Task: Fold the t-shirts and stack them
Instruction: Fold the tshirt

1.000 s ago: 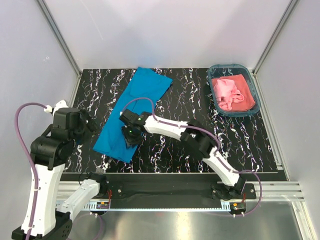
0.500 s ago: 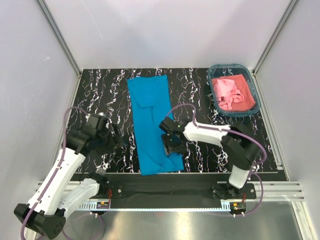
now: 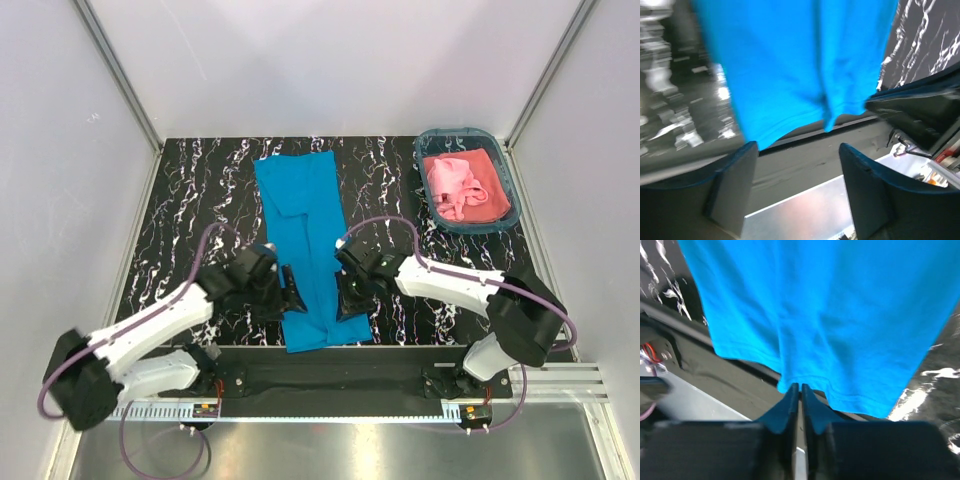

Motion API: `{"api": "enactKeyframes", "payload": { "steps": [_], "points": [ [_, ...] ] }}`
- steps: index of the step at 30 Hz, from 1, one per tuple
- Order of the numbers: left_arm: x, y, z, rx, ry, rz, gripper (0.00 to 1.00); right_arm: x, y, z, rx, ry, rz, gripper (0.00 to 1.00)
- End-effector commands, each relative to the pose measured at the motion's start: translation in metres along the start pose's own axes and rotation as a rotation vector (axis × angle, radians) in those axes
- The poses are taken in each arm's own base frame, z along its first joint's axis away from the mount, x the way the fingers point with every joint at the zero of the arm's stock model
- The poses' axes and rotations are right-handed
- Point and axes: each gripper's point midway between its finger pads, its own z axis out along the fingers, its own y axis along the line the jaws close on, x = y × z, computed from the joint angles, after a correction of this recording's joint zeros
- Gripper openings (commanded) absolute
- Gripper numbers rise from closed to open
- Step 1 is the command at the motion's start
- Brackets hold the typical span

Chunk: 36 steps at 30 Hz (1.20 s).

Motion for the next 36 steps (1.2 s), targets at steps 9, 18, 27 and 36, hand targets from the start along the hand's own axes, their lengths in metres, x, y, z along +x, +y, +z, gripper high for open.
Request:
{"api": "enactKeyframes", "payload": {
  "steps": [9,18,27,36],
  "points": [
    [0.03,-0.001,0.066,-0.008,0.102,-0.167,0.56,0.046,0.028,0.029,-0.274,0.22,0.111,0.05],
    [0.077,0.054,0.071,-0.161,0.203,-0.169,0.59,0.067,0.016,0.042,-0.295,0.275,0.15,0.08],
    [0.034,0.023,0.004,-0.17,0.007,-0.028,0.71,0.03,0.016,-0.016,-0.229,0.126,0.069,0.23],
    [-0.042,-0.008,0.038,-0.136,-0.042,-0.015,0.71,0.004,-0.021,-0.007,-0.094,0.106,0.14,0.45]
  ]
}}
